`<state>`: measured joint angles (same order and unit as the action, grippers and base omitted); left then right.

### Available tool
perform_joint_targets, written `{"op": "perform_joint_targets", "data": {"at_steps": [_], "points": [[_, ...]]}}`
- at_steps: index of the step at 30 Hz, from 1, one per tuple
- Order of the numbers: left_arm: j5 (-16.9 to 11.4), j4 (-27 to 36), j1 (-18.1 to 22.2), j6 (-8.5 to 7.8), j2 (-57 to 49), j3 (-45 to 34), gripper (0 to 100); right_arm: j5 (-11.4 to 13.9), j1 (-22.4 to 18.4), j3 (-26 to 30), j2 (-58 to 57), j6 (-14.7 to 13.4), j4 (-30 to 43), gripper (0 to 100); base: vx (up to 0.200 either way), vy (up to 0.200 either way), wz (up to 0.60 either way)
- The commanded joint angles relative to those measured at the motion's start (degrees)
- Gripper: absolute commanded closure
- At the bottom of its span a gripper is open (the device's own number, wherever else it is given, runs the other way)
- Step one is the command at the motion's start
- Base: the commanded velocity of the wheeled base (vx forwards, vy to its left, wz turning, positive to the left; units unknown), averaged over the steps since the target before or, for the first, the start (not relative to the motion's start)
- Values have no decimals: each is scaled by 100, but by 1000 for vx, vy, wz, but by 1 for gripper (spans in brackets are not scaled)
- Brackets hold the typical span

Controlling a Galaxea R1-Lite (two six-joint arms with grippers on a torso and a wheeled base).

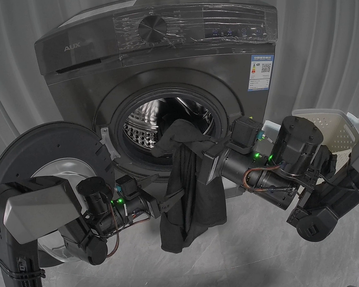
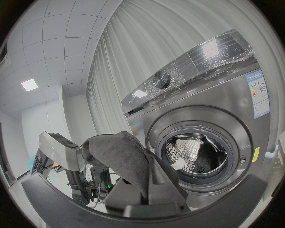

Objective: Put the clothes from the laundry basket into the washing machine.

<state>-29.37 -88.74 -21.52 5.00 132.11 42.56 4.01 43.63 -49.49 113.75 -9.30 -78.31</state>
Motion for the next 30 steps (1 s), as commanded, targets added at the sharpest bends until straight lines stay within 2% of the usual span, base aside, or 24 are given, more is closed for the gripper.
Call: {"op": "perform_joint_targets", "data": {"at_steps": [1,9,12,15,21,26,30], "points": [[10,-12,113,19,96,33,0,3,-30,19,16,7,-9,100,0,0,0],[-104,-21,253,-8,-335,-424,0,30,-92,89,7,16,-9,100,0,0,0],[-324,-21,385,-8,-414,-503,0,56,-92,89,7,16,-9,100,0,0,0],[-342,-21,438,1,-388,-450,0,56,-74,89,-2,16,-9,100,0,0,0],[-289,-12,473,45,-89,16,0,65,-4,107,-11,16,-17,100,0,0,0],[-227,5,464,203,254,508,0,65,67,133,-28,16,-17,100,0,0,0],[-227,5,411,247,333,605,0,65,93,115,-20,16,-17,100,0,0,0]]}}
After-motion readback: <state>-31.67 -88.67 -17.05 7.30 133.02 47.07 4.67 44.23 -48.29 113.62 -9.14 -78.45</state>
